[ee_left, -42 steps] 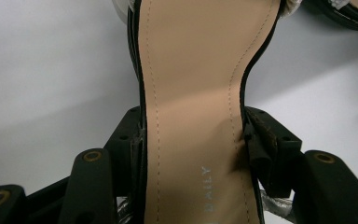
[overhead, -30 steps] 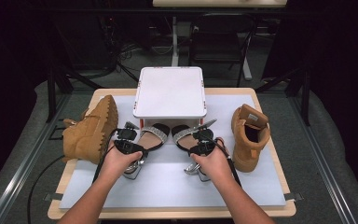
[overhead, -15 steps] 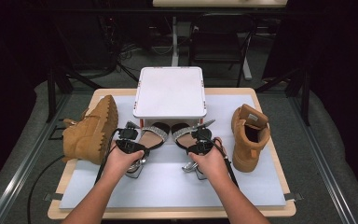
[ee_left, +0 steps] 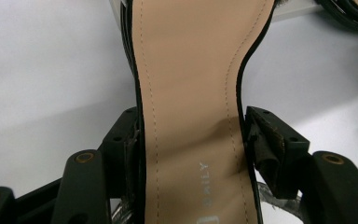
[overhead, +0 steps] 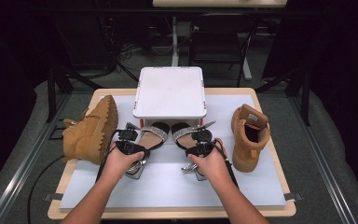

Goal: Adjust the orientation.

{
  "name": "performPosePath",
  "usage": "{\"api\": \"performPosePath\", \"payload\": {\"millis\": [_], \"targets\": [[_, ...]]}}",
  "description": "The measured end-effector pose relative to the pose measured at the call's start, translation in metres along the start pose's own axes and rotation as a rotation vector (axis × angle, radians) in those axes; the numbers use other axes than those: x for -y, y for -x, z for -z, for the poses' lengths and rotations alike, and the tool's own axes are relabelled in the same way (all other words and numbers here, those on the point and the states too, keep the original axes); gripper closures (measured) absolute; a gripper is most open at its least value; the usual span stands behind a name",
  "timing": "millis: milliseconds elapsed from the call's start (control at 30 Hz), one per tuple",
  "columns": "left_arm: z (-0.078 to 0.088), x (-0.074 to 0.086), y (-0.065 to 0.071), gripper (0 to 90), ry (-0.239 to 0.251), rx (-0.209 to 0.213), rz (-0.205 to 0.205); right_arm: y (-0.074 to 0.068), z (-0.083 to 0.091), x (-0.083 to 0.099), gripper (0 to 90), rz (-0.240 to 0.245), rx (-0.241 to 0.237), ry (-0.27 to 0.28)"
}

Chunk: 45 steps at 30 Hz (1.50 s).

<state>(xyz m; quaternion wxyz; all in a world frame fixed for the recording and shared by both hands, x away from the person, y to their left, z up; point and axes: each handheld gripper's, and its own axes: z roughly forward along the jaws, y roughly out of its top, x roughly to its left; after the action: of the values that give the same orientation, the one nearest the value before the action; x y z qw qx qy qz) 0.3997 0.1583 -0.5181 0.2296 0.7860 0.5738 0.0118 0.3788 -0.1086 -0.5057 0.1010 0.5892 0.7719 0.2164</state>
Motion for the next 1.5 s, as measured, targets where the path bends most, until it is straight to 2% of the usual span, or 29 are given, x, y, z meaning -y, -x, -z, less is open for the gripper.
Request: {"api": "performPosePath", "payload": {"millis": [133, 233, 500, 567, 667, 833, 933, 1067, 1233, 1333, 1400, 1433, 1500], "targets": [[0.005, -0.002, 0.000, 38.4, -0.007, 0.002, -0.016, 0.000, 0.008, 0.000, 33.9, 0.011, -0.011, 0.027], [0.012, -0.002, 0.000, 38.6, 0.015, 0.002, -0.013, -0.002, 0.015, -0.002, 33.9, 0.025, -0.018, 0.041], [0.030, 0.000, -0.001, 39.2, 0.044, 0.019, -0.043, -0.005, 0.031, -0.001, 35.0, 0.061, -0.022, 0.079], [0.036, 0.001, -0.001, 39.6, 0.056, 0.026, -0.053, -0.005, 0.036, 0.002, 35.4, 0.088, -0.016, 0.083], [0.047, 0.006, 0.001, 41.2, 0.080, 0.034, -0.078, -0.006, 0.041, 0.006, 36.0, 0.136, 0.031, 0.102], [0.061, 0.014, 0.001, 42.8, 0.113, 0.049, -0.115, -0.006, 0.055, 0.014, 37.6, 0.155, 0.003, 0.124], [0.070, 0.023, 0.001, 43.9, 0.131, 0.053, -0.147, -0.004, 0.065, 0.021, 38.2, 0.165, -0.009, 0.144], [0.080, 0.035, -0.004, 44.6, 0.152, 0.062, -0.161, -0.002, 0.074, 0.032, 40.0, 0.180, -0.032, 0.171], [0.089, 0.046, -0.006, 45.2, 0.167, 0.072, -0.181, 0.002, 0.080, 0.045, 43.5, 0.202, -0.023, 0.184], [0.094, 0.062, -0.009, 45.4, 0.198, 0.089, -0.198, 0.006, 0.086, 0.060, 44.0, 0.215, -0.012, 0.215], [0.094, 0.072, -0.013, 45.5, 0.207, 0.094, -0.217, 0.009, 0.087, 0.067, 44.0, 0.211, -0.025, 0.231], [0.094, 0.072, -0.013, 45.4, 0.207, 0.094, -0.217, 0.009, 0.087, 0.067, 44.0, 0.211, -0.025, 0.231], [0.093, 0.084, -0.017, 45.4, 0.216, 0.102, -0.212, 0.012, 0.087, 0.079, 43.4, 0.208, -0.033, 0.247]]}}
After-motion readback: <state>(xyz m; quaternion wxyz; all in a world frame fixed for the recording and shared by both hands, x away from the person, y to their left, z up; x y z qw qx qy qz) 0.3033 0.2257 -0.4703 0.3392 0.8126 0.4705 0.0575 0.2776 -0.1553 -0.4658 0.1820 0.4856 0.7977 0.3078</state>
